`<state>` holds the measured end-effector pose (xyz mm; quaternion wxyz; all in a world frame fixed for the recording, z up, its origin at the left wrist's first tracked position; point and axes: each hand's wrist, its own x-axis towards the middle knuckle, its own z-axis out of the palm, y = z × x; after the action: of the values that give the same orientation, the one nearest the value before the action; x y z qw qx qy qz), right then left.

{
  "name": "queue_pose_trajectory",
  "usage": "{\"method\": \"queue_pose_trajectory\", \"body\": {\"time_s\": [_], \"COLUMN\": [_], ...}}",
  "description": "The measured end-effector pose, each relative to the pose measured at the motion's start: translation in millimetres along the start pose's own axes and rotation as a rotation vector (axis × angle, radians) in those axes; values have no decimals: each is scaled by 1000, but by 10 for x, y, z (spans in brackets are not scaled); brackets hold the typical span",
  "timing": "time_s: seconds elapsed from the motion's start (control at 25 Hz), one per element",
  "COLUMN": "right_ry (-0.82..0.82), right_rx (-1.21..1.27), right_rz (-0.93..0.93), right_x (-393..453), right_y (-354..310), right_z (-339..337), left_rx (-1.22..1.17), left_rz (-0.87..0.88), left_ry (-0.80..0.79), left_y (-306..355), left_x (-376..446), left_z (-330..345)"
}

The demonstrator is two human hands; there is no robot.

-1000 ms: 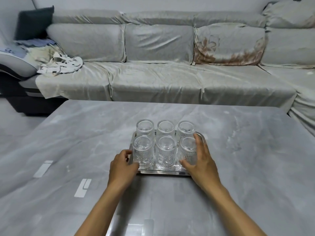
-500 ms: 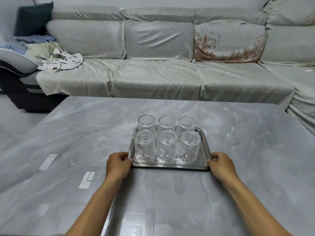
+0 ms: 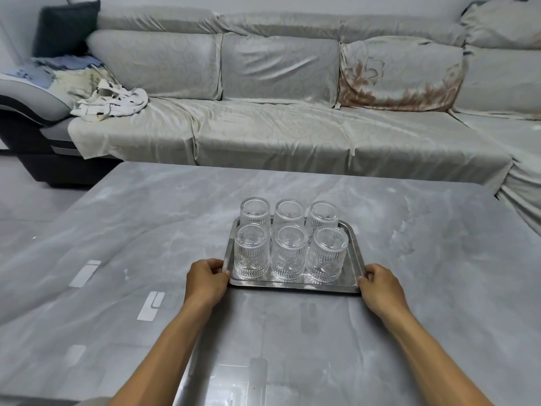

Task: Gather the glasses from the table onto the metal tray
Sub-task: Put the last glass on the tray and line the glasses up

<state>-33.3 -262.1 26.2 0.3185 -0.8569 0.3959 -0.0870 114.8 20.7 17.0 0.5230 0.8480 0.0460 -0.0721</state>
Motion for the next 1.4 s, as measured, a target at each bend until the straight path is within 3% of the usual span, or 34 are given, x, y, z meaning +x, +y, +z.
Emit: {"method": "queue_pose_trajectory", "body": {"time_s": [0.16, 0.28, 0.4, 0.48, 0.52, 0.6, 0.68, 0.72, 0.8, 0.88, 0.96, 1.08, 1.2, 1.4], "right_ry": [-22, 20, -188, -413, -500, -514, -239, -50, 238, 319, 247, 88, 102, 134], "right_rx": [-56, -163, -351, -506, -463, -71, 247, 267, 152, -77, -407, -730, -814, -742], "right_rz": [2, -231, -616, -634, -613, -499, -412, -415, -581, -809, -920, -887, -908, -928], "right_x": [-13, -6, 148, 308, 365, 407, 229, 57, -240, -364, -329, -206, -142, -121], "right_y": [-20, -177, -653, -999, -1091, -1095, -853, -738, -695, -902, -1164, -1233, -1133, -1078], "right_z": [-22, -255, -586, -723, -766, -793, -650, -520, -252, -123, -65, 46, 125, 169], "left_rx": [84, 442, 828, 1036, 1000, 673, 406, 350, 293, 276, 289, 306, 293, 300], "left_rz": [8, 352, 754, 779, 725, 561, 497, 471, 407, 404, 426, 450, 499, 462], "left_ry": [-9, -36, -321, -529, -612, -642, -478, -402, -322, -276, -238, -245, -241, -293], "left_y": [84, 325, 848, 1194, 1294, 1255, 852, 604, 251, 141, 139, 102, 89, 147], "left_x": [-87, -28, 225, 392, 451, 525, 465, 380, 243, 212, 228, 197, 199, 179], "left_z": [-54, -287, -467, -452, -450, -471, -477, -451, -367, -292, -263, -224, -176, -172]}}
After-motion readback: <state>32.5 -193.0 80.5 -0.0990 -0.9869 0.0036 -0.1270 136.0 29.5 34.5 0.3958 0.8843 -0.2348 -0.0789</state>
